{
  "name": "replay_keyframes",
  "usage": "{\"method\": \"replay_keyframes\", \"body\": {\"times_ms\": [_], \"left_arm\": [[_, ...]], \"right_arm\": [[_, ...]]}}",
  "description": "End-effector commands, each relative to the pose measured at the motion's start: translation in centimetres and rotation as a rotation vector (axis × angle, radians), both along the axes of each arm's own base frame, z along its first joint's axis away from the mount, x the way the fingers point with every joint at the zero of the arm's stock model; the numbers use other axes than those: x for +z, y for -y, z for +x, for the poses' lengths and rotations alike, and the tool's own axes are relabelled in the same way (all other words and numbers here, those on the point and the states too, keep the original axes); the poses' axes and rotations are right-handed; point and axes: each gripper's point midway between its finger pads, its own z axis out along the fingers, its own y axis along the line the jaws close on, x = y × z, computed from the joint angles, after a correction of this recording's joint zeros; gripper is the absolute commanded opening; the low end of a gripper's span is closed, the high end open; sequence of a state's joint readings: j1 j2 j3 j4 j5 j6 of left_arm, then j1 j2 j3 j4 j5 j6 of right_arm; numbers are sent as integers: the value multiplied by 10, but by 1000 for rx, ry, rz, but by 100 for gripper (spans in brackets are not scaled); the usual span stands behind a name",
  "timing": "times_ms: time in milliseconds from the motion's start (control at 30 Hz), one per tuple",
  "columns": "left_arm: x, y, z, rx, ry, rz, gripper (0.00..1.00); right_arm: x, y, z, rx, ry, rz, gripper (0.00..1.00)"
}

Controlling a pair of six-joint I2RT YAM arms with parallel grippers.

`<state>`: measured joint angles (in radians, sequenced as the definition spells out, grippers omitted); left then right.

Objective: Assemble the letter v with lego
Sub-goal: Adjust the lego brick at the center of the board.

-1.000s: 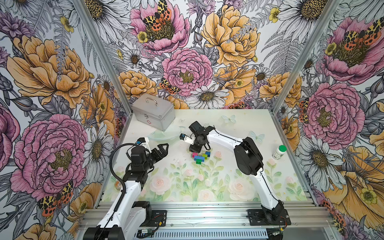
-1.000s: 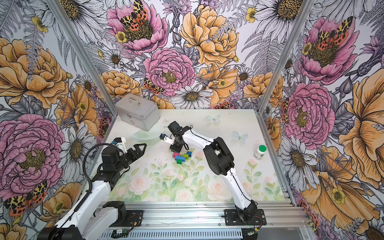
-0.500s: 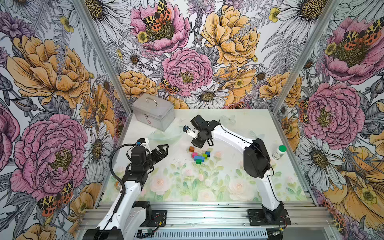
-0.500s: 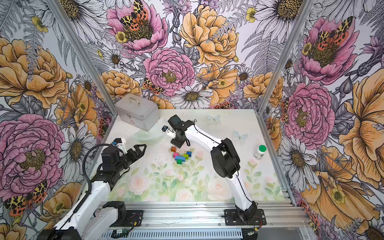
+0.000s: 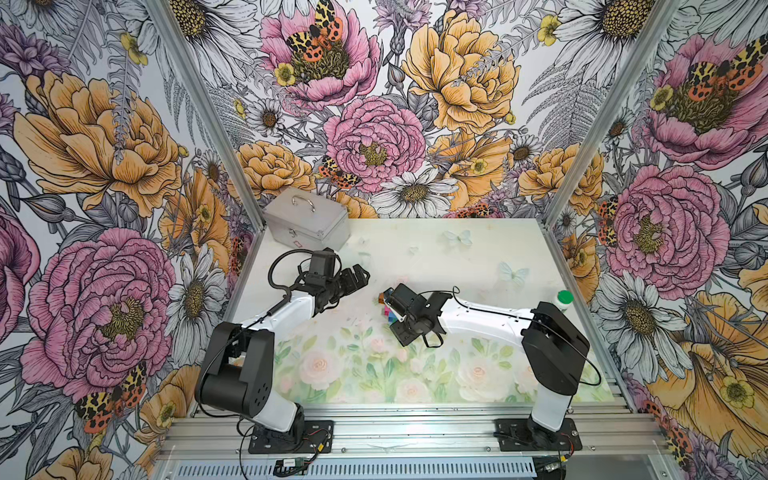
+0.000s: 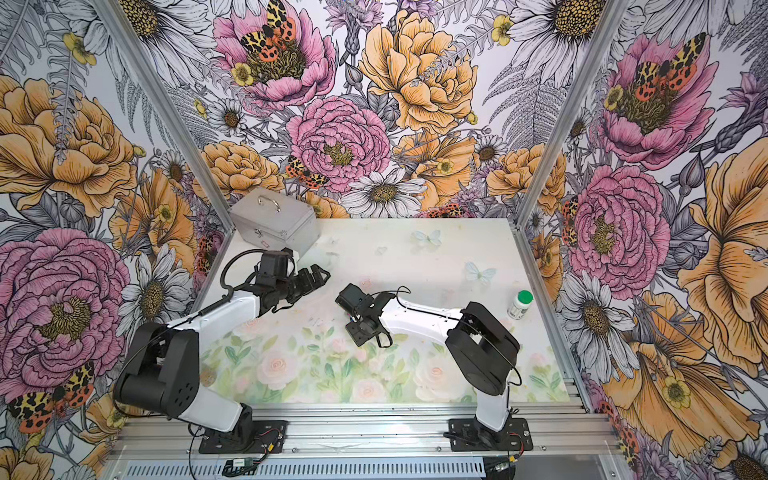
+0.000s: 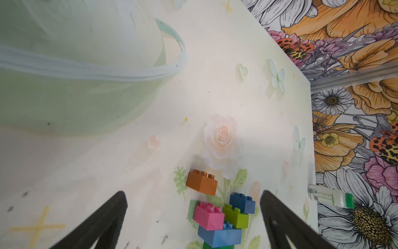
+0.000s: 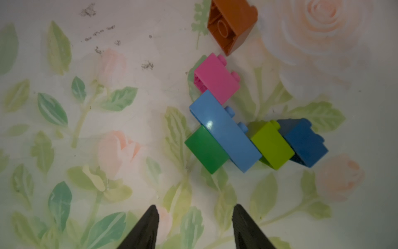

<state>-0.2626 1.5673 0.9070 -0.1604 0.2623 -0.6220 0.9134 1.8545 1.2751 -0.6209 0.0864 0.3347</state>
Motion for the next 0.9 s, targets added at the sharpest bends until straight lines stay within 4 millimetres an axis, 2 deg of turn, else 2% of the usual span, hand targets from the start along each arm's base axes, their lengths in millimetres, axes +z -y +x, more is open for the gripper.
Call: {"method": "replay_keyframes", "body": {"times_ms": [0,300,467,867], "left_arm": [[1,10,2,-19,1,-12,99],[-17,-1,-8,11,-34,-6,99],[-21,-4,-11,16,-43,-6,99],[-23,-9,-11,22,-49,-14,99]], "right_arm": [[-2,-6,27,-106,43,39,58],[-17,-11,42,-115,24,27,57],[-18,-11,49,-111,26,27,56],[-12,-9,52,-105,18,23,56]]}}
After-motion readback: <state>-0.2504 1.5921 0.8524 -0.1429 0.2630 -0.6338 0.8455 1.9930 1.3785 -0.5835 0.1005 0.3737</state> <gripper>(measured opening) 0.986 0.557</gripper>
